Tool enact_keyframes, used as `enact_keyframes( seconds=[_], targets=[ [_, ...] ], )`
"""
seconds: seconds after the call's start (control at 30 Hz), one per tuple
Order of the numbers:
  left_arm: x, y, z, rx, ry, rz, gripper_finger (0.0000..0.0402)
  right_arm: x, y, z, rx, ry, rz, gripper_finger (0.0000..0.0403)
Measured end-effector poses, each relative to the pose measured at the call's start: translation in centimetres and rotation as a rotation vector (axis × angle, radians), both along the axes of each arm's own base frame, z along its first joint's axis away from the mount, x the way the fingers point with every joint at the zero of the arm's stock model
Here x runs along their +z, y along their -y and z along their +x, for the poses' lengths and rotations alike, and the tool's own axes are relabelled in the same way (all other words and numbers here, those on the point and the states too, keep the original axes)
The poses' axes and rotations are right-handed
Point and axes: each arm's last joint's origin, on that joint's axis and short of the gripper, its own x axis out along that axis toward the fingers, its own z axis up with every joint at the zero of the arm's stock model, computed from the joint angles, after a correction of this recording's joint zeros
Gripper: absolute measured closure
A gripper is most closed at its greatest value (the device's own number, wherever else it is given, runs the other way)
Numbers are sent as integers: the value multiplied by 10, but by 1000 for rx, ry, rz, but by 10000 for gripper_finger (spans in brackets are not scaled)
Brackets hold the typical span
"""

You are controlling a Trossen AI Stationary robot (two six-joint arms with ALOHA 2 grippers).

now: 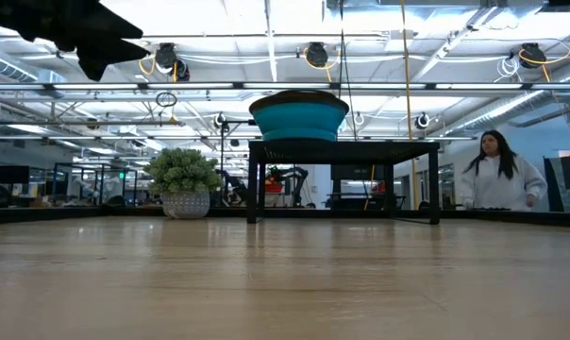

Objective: Pick & Place Fruit
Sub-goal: Put the yellow table knife on the shelf

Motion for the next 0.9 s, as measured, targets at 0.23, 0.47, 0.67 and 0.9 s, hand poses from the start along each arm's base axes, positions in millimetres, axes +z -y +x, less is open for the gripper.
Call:
enact_keyframes(
  seconds=[0.23, 0.47, 0.67, 0.9],
  targets=[
    [2, -2, -13, -15, 10, 46, 218, -17, -23, -5, -181, -132, 96, 403],
    [4, -3, -27, -67, 43, 75, 218, -34, -40, -5, -298, -292, 179, 403],
    [4, -4, -37, -106, 62, 78, 218, -47, -51, -6, -431, -352, 196, 403],
    [7, -2, -42, -180, 105, 81, 218, -54, -54, -16, -627, -429, 191, 403]
  ],
)
